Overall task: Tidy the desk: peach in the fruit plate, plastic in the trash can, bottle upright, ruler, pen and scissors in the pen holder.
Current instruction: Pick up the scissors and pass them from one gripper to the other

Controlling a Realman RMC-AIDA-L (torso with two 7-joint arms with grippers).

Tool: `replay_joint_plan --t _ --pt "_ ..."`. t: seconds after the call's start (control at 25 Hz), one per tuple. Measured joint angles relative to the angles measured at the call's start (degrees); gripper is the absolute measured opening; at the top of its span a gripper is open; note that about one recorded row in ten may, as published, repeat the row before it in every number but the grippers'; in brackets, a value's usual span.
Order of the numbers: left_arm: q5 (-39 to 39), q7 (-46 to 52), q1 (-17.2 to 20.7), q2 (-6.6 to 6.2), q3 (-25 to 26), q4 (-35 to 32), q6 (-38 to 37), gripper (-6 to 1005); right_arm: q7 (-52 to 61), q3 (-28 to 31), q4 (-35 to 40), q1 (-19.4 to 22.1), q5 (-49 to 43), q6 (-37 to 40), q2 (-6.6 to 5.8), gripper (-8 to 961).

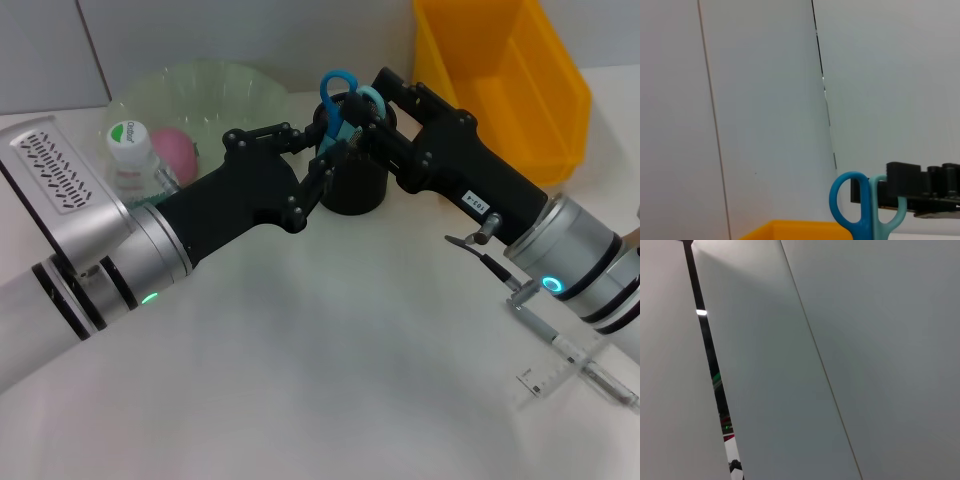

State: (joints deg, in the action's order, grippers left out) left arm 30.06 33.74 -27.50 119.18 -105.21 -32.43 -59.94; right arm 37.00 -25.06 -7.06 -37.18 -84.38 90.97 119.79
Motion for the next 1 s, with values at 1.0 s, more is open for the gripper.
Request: replay_joint_plan --t 1.0 --pt "0.0 0.2 -0.2 0.0 -0.1 -0.1 0.0 228 -0.3 -0.2 -0.5 -0.7 0.0 -1.1 0.09 392"
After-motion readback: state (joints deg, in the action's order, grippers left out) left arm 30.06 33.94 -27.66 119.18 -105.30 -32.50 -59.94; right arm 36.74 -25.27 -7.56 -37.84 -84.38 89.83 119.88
